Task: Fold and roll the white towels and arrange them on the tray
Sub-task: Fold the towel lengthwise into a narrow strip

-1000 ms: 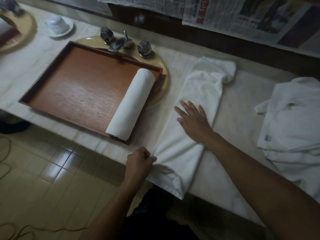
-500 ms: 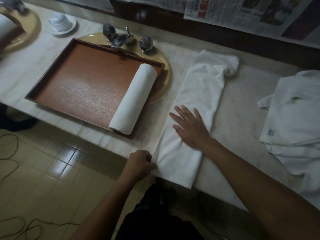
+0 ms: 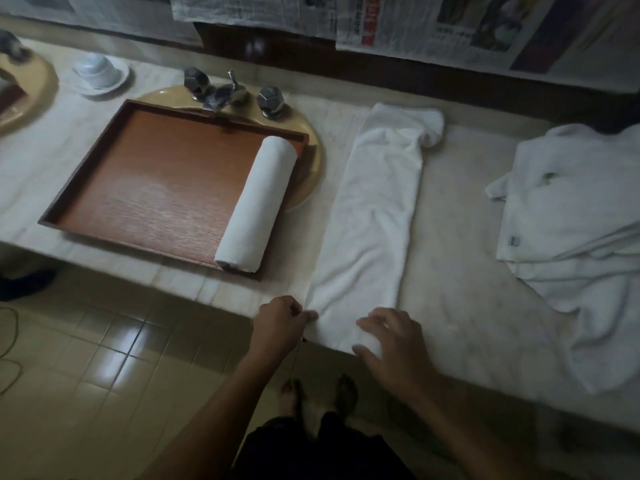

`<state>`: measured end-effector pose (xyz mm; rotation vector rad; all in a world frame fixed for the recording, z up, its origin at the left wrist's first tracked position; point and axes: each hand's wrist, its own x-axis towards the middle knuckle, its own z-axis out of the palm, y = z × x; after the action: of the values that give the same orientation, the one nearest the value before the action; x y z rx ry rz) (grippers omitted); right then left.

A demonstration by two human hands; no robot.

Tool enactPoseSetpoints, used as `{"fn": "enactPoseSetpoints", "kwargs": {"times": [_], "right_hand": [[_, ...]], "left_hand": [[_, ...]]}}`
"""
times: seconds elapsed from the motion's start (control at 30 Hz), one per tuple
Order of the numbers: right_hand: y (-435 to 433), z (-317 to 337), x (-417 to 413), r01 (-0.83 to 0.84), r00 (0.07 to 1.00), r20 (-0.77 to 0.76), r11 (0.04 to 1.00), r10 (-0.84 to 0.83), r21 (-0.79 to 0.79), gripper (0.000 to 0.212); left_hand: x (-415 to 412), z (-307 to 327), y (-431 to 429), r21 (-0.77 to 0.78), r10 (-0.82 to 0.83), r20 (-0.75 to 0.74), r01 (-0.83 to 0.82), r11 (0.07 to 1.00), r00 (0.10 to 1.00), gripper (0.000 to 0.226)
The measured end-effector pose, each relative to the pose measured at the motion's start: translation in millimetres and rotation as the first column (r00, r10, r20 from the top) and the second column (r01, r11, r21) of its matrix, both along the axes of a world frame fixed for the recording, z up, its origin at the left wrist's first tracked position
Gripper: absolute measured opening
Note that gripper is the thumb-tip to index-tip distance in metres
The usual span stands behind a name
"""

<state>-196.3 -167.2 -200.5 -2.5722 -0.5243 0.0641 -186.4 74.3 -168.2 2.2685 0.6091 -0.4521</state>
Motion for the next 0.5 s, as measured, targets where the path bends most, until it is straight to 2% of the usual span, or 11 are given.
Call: {"fn": "enactPoseSetpoints", "kwargs": {"times": [0.17,0.23,0.27,0.33,0.37,0.4,0.5], "right_hand": [[-7.2,-12.9,-22.4,0.026,0.997,0.071,0.999,-0.024,-0.025,0.031],[-3.1,-4.1,-29.4,0.080,0.992,0.091,0.997,-0.081,0.019,0.029],[0.5,2.7,-29.5,0.126,0.987,0.090,0.991,-0.130,0.047,0.030],[10.9,14.1,-18.1,0.212,0.974,0.069,0.976,-0.214,0.044,0.039],[18.3,14.4,-8.8,0.248,0.967,0.059,0.969,-0.248,0.010,0.045],[25.7,11.6,1.4,0.274,0.961,0.047,0.961,-0.272,-0.041,0.049],[35.6,-8.1,23.4,0.299,0.951,0.000,0.916,-0.310,-0.266,0.058]], "left_hand": [[2.7,0.6,5.8,0.122,-0.144,0.014,0.142,0.982,0.989,0.047],[0.3,-0.7,6.7,0.235,-0.217,0.100,0.189,0.954,0.971,0.040],[0.5,-1.1,3.9,0.281,-0.264,0.210,0.201,0.938,0.941,0.033],[4.7,-1.5,-10.3,0.321,-0.392,0.428,0.269,0.908,0.814,0.019],[10.7,-5.3,-20.0,0.335,-0.477,0.460,0.351,0.874,0.749,0.021],[17.9,-7.6,-29.5,0.339,-0.560,0.445,0.447,0.828,0.699,0.032],[42.1,-28.8,-34.6,0.396,-0.787,0.247,0.683,0.615,0.566,0.060]]}}
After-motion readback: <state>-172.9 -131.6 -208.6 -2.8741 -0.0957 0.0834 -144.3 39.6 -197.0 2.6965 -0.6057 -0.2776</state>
